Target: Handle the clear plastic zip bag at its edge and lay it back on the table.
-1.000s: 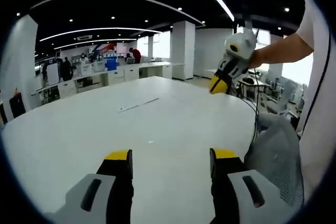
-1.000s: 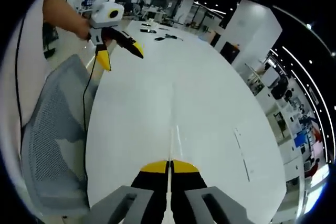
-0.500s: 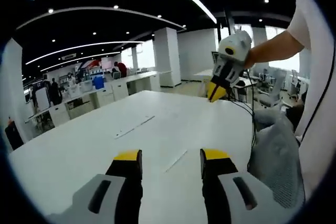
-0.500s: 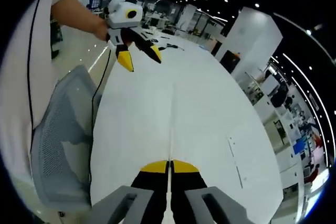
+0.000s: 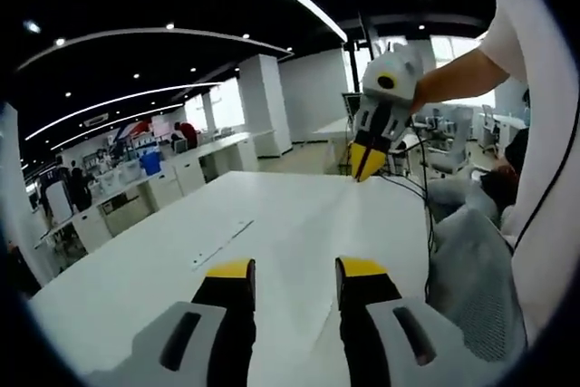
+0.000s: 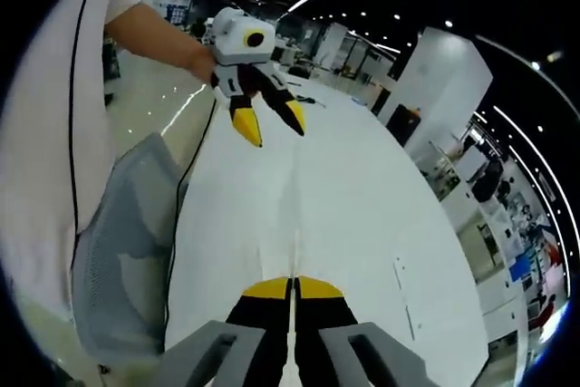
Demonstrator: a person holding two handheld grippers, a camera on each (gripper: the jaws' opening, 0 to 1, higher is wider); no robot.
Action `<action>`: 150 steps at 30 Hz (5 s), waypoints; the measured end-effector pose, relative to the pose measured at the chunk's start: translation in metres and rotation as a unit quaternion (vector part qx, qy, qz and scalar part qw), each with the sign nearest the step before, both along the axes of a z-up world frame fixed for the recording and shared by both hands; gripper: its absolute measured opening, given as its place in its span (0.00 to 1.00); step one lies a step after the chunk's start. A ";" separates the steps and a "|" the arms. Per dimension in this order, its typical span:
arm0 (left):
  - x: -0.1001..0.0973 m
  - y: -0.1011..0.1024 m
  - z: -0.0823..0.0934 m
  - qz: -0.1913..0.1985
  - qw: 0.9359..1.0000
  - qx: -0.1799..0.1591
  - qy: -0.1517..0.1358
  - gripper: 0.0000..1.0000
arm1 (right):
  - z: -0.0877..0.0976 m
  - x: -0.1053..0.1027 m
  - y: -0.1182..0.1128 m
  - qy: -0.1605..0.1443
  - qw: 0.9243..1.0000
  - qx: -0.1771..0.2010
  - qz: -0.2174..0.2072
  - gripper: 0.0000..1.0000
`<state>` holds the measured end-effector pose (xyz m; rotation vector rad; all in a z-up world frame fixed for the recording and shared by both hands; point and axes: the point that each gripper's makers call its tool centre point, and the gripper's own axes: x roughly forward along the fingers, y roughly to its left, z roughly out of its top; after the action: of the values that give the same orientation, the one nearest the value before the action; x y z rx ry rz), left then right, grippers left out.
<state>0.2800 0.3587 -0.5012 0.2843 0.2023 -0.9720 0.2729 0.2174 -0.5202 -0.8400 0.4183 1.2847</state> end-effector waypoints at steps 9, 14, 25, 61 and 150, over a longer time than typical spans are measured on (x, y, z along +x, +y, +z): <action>0.002 -0.006 0.011 -0.029 0.999 0.021 -0.009 0.23 | 0.014 -0.008 0.001 0.008 1.000 0.013 0.012 0.00; -0.002 -0.011 0.017 -0.038 0.999 0.024 -0.016 0.19 | 0.021 -0.010 0.001 0.008 1.000 0.017 0.016 0.00; -0.010 -0.017 0.023 -0.061 0.997 0.035 -0.025 0.09 | 0.026 -0.018 -0.002 0.009 1.000 0.017 0.021 0.00; -0.039 -0.034 0.004 -0.177 0.954 0.234 -0.066 0.03 | 0.018 -0.028 -0.009 0.015 0.999 -0.014 0.034 0.00; -0.045 -0.033 -0.006 -0.139 0.949 0.278 -0.049 0.00 | 0.033 -0.051 0.070 0.025 0.997 0.047 0.055 0.14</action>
<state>0.2347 0.3260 -0.5070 0.8960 0.3516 -1.1650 0.2221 0.2877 -0.4867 -0.7617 0.3529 1.4187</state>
